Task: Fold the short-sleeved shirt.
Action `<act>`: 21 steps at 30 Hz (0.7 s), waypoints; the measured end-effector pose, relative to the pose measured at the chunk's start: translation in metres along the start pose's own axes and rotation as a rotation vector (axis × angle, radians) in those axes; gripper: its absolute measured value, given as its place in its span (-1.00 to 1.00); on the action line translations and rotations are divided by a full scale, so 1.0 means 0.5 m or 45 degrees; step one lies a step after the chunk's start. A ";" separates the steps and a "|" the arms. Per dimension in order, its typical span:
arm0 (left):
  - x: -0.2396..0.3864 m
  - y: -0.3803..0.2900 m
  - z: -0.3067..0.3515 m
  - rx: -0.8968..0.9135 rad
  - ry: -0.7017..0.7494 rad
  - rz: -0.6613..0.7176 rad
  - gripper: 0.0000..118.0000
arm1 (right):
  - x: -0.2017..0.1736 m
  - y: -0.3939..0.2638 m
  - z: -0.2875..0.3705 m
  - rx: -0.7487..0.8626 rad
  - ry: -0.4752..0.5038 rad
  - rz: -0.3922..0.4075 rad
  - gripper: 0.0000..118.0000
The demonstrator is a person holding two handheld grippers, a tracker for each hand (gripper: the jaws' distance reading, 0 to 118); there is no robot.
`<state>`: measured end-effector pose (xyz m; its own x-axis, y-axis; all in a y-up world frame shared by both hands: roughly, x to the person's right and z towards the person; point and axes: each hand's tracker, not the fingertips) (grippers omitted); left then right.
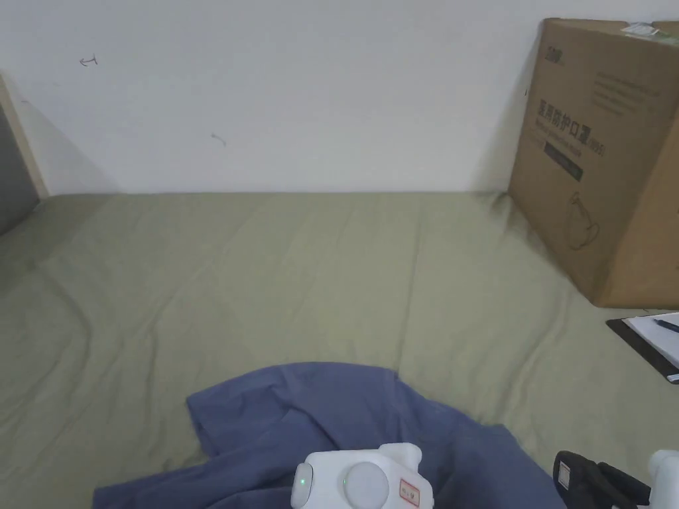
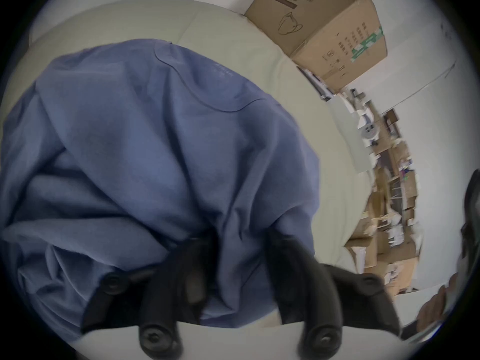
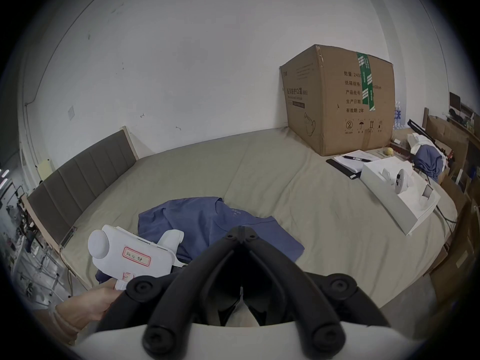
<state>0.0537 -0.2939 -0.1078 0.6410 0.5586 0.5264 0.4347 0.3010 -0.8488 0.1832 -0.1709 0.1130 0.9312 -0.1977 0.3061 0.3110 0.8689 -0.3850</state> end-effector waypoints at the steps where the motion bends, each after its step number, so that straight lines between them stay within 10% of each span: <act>1: 0.001 -0.002 0.010 -0.012 -0.025 0.010 0.15 | -0.002 0.000 0.000 0.002 0.011 -0.004 -1.00; 4: 0.018 -0.011 0.044 0.043 -0.002 -0.006 0.73 | -0.011 0.003 0.003 0.005 0.027 0.002 -1.00; 10: 0.011 -0.035 0.194 0.237 0.052 -0.039 0.71 | -0.026 0.002 0.011 0.005 0.070 0.018 -1.00; 14: -0.042 -0.058 0.309 0.351 0.199 0.004 -0.61 | -0.041 0.000 0.007 -0.012 0.101 0.006 -1.00; 17: -0.097 -0.077 0.360 0.390 0.418 -0.017 -1.00 | -0.063 0.002 0.000 -0.024 0.120 0.039 -1.00; 21: -0.220 -0.107 0.428 0.449 0.432 0.191 -1.00 | -0.113 0.008 -0.006 -0.040 0.131 0.098 -1.00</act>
<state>-0.1753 -0.2060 -0.1311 0.8747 0.3506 0.3346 0.1200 0.5122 -0.8505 0.1326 -0.1575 0.0915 0.9665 -0.1782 0.1845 0.2425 0.8689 -0.4315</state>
